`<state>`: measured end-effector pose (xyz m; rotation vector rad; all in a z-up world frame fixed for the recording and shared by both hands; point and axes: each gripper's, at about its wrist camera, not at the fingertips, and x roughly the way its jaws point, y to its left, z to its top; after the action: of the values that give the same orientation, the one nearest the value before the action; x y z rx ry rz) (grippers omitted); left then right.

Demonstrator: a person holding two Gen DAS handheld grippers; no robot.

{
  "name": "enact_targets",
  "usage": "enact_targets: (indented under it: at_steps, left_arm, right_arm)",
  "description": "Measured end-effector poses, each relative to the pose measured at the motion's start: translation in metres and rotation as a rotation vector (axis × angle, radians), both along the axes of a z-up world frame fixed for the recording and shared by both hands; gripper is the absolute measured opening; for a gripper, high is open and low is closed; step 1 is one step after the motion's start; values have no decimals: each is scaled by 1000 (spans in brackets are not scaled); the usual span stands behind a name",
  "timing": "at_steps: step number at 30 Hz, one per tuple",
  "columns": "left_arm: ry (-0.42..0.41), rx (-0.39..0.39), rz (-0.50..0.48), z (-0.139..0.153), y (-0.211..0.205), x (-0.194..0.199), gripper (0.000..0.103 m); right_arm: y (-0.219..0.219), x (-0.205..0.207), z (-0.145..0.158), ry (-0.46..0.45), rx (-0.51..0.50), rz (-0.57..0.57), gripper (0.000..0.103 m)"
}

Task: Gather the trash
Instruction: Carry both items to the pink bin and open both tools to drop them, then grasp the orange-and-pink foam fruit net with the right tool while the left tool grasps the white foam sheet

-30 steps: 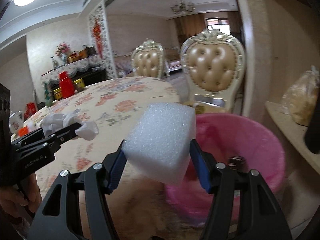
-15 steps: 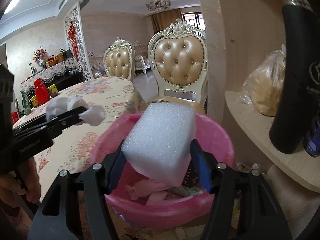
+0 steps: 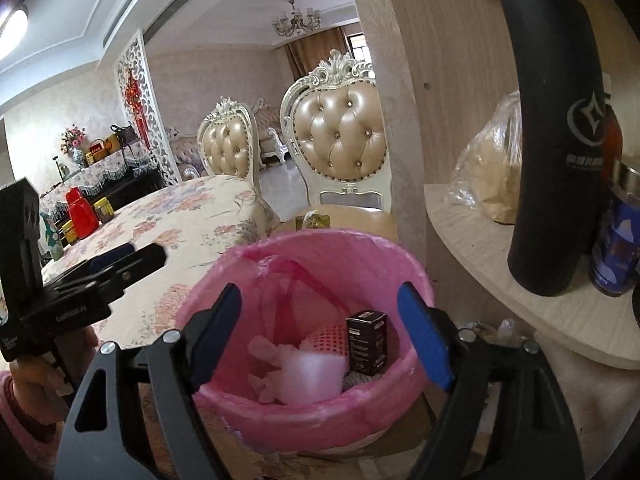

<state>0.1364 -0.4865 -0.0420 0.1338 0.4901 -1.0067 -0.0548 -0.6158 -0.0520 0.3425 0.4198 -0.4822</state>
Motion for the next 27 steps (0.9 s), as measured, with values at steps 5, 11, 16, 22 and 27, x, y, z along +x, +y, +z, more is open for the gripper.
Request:
enact_targets:
  at_steps: [5, 11, 16, 22, 27]
  left_arm:
    - [-44, 13, 114, 10, 60, 2, 93]
    - [-101, 31, 268, 20, 141, 2, 94]
    - [-144, 49, 417, 24, 225, 2, 94]
    - [-164, 73, 615, 27, 328, 5, 94]
    - [-126, 71, 787, 29, 420, 18, 94]
  right_arm:
    - [31, 14, 8, 0, -18, 69, 78]
    - [86, 54, 12, 23, -29, 211, 79]
    - [149, 100, 13, 35, -29, 371, 80]
    - [232, 152, 18, 58, -41, 561, 80]
    - [305, 194, 17, 78, -26, 715, 80]
